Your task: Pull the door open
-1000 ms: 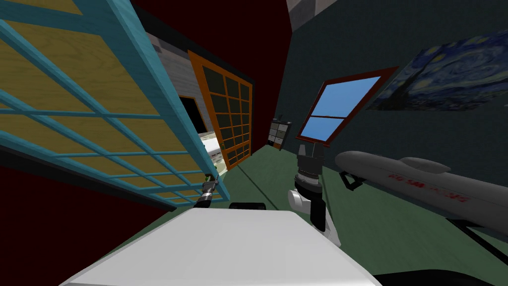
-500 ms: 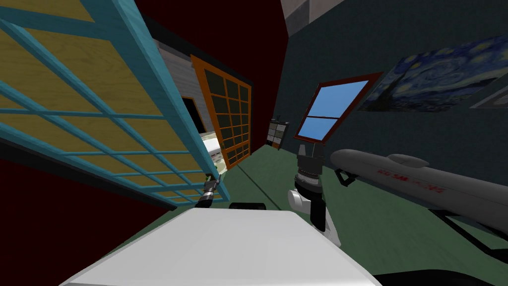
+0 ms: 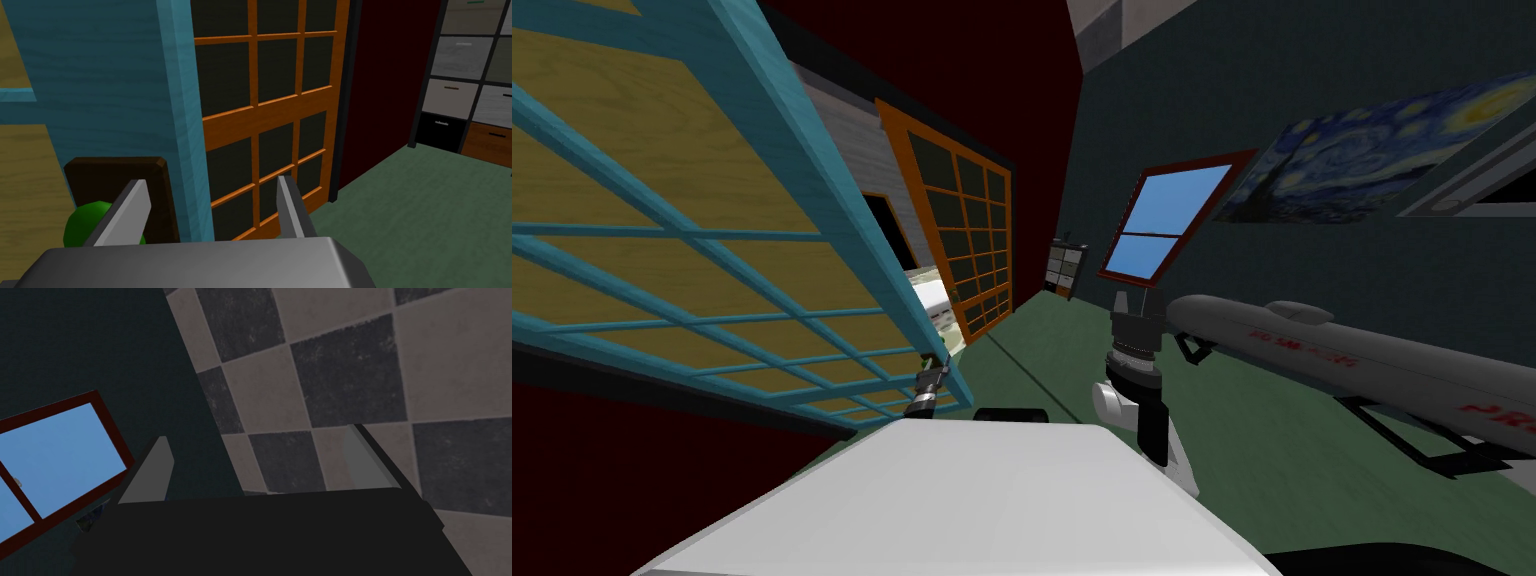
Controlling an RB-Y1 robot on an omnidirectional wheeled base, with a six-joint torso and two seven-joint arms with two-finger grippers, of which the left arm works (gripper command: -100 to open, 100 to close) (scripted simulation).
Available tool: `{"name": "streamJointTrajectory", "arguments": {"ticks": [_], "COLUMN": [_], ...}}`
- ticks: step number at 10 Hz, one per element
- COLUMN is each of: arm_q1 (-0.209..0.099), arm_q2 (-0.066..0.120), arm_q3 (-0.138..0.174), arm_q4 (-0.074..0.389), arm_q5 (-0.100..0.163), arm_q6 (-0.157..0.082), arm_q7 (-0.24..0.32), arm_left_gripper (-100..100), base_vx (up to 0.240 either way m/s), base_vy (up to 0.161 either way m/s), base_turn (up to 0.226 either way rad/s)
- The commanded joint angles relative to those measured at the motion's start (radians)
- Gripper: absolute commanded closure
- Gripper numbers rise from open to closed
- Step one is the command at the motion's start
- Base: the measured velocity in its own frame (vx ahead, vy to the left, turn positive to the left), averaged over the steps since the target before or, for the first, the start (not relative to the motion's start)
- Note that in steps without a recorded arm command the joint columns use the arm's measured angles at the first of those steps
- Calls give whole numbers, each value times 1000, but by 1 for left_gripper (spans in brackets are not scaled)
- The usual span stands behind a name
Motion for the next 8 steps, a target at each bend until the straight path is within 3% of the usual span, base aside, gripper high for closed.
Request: {"name": "streamJointTrajectory", "arguments": {"ticks": [1,5,6,7,8], "arm_q1": [22,25,30,9,9], "arm_q2": [16,19,24,13,13], "arm_q3": [15,16,18,7,7], "arm_q4": [36,45,60,51,51], "arm_q5": [9,9,10,1,1], "arm_q6": [-29,-41,-58,-61,-61], "arm_q7": [22,29,40,36,36], "arm_left_gripper": [-100,-100,-100,-100,100], "base_vx": [20,9,12,2,-4], "base_vy": [24,20,12,-14,-17], "base_turn": [-144,-38,-70,-50,24]}}
